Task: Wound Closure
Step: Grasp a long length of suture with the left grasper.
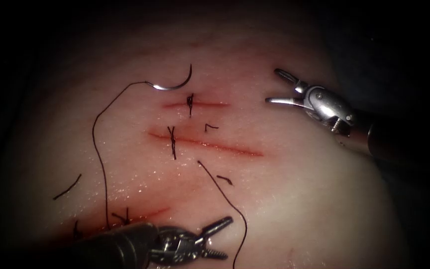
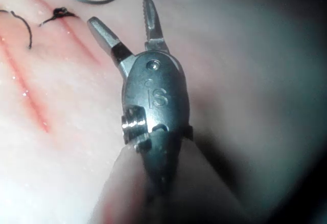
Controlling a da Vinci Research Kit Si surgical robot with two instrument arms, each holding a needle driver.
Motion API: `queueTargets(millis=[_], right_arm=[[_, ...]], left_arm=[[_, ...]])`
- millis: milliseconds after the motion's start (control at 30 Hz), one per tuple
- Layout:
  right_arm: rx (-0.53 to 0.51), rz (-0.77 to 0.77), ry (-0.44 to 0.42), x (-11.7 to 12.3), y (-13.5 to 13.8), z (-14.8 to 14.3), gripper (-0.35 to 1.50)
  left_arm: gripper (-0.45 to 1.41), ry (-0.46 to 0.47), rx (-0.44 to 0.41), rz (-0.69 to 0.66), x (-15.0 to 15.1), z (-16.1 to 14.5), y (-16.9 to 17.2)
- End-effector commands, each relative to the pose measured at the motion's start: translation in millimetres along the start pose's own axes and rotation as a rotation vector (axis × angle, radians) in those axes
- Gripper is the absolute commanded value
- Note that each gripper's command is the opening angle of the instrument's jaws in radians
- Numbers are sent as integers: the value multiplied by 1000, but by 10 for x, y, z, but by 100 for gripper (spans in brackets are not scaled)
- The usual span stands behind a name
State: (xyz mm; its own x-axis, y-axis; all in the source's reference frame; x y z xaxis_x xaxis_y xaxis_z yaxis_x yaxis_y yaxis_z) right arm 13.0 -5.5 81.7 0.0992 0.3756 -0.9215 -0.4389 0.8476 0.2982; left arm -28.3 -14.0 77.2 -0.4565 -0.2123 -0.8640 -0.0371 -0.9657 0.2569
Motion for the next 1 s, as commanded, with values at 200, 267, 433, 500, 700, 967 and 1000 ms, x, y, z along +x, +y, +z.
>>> queueTargets(millis=[200,267,433,500,700,967,1000], right_arm=[[5,-7,-3,-5,-2,9,131],[7,-8,-5,-5,-2,9,131],[6,-8,-6,-5,-1,10,131],[5,-8,-6,-5,-2,10,131],[7,-4,-8,-6,-3,10,133],[9,-8,-9,-9,-4,9,133],[9,-9,-8,-10,-5,9,133]], left_arm=[[17,36,52,-58,-22,-25,-21],[17,29,51,-54,-27,-27,-17],[20,12,-22,-16,-30,-15,9],[22,8,-56,27,-29,-6,21],[31,68,-157,281,-20,19,50],[56,46,-215,508,-5,22,63],[61,45,-218,515,-3,22,65]])
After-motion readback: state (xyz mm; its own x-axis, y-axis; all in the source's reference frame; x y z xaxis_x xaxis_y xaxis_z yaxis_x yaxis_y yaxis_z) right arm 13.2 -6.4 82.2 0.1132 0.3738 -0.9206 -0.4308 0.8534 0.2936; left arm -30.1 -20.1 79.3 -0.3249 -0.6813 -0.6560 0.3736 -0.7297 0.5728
